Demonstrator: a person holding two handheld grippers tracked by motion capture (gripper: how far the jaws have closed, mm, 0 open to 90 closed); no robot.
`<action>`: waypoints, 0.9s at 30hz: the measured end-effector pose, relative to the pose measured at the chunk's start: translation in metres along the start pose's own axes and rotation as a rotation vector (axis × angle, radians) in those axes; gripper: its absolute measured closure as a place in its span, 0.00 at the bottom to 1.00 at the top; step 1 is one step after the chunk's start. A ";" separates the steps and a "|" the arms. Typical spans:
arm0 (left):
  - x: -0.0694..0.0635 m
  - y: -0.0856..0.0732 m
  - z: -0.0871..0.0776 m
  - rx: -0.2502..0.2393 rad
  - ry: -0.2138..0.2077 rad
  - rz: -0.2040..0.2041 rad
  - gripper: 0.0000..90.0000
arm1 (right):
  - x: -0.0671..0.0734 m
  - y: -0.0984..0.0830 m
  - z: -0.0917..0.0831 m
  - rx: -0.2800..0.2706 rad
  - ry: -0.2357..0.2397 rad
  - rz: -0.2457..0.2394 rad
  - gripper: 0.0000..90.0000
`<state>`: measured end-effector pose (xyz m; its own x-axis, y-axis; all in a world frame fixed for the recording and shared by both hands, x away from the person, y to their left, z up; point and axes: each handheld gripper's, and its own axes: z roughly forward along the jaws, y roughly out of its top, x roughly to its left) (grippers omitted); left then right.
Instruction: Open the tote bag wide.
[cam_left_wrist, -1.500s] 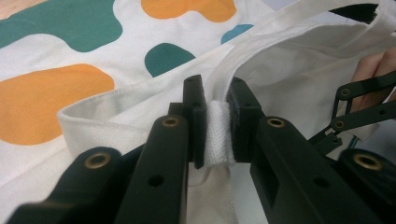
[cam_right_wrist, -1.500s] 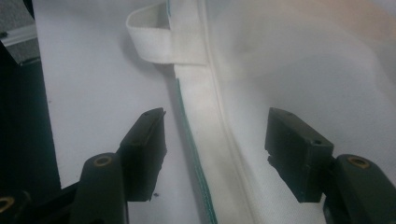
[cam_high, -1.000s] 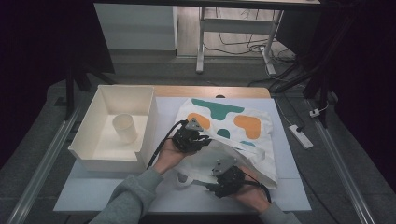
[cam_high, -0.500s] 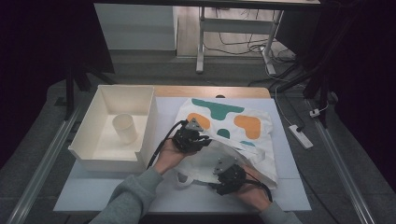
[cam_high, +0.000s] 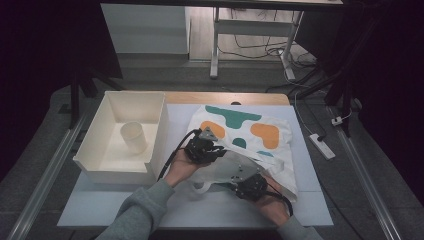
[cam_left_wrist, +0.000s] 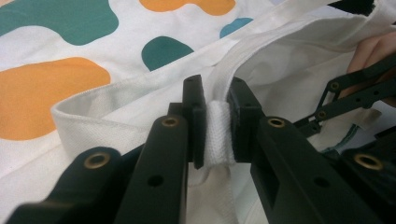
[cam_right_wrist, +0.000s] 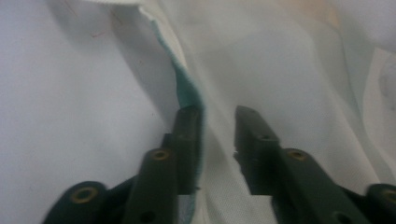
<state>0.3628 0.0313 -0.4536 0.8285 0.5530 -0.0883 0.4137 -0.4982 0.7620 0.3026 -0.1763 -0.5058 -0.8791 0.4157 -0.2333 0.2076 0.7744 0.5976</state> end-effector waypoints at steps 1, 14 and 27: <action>0.000 0.000 0.000 0.000 0.000 0.000 0.87 | 0.000 0.000 0.000 0.004 0.005 0.001 0.80; 0.000 0.000 0.000 0.002 -0.001 0.004 0.87 | -0.004 -0.001 0.006 0.021 0.011 0.028 0.93; 0.000 0.000 0.000 0.001 -0.001 0.001 0.87 | -0.005 -0.001 0.002 0.003 0.070 0.045 0.96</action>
<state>0.3631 0.0315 -0.4542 0.8292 0.5521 -0.0879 0.4131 -0.4991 0.7618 0.3071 -0.1783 -0.5071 -0.8966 0.4162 -0.1516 0.2493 0.7571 0.6038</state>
